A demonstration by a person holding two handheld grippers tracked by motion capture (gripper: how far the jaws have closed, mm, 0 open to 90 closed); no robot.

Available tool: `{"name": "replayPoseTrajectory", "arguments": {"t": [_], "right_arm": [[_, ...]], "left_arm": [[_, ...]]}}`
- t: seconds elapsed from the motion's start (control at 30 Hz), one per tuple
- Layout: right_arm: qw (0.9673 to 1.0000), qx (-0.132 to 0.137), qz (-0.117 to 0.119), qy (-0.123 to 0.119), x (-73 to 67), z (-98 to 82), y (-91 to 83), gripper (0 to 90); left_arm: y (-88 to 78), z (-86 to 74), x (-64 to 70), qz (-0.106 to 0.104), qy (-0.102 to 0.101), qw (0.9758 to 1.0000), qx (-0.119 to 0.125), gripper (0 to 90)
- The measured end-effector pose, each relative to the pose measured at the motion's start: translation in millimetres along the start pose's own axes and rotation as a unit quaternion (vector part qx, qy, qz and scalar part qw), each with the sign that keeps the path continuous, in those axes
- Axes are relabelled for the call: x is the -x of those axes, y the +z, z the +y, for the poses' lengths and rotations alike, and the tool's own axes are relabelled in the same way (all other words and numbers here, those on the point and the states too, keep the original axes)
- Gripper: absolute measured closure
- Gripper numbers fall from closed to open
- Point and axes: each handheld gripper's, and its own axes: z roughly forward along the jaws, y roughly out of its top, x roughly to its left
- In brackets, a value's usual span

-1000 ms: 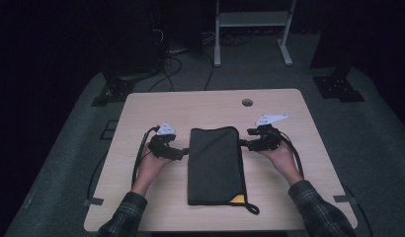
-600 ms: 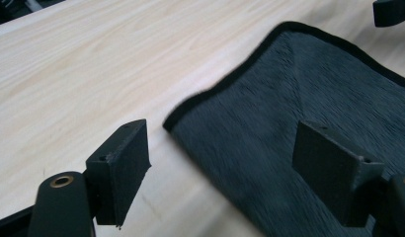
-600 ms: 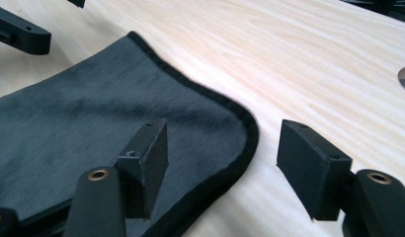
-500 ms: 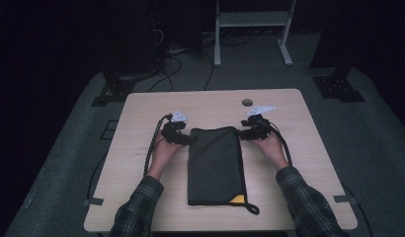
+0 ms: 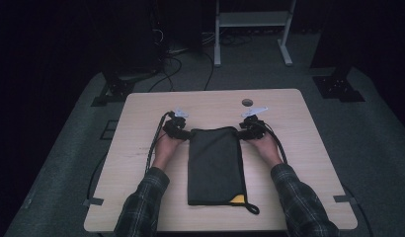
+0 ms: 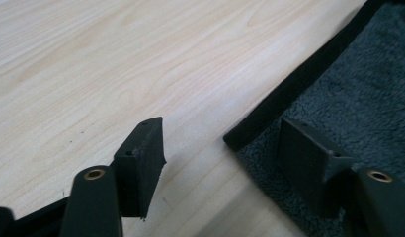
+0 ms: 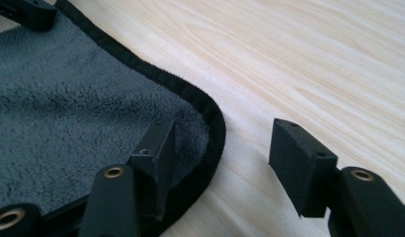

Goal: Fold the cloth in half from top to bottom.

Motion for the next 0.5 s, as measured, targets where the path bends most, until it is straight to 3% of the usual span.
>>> {"name": "replayPoseTrajectory", "arguments": {"t": [0.1,0.23,0.37,0.5], "right_arm": [[0.9999,0.000,0.011,-0.004,-0.8,-1.3,2.2,49.7],[0.9997,0.001,0.025,-0.003,-0.8,-1.6,1.7,59.3],[0.9995,-0.005,0.031,0.003,-3.8,-0.4,1.8,70.4],[0.9989,-0.008,0.044,0.015,-1.8,0.3,2.1,81.1]], "left_arm": [[1.1,-1.2,-0.3,-0.011,-0.001,0.9999,0.000,38.9],[0.9,-2.2,0.2,-0.048,-0.003,0.9988,0.007,61.1],[0.9,-2.6,0.5,-0.071,-0.015,0.9973,0.007,75.5],[0.9,-0.8,3.2,-0.065,-0.016,0.9978,0.004,83.6]]}}
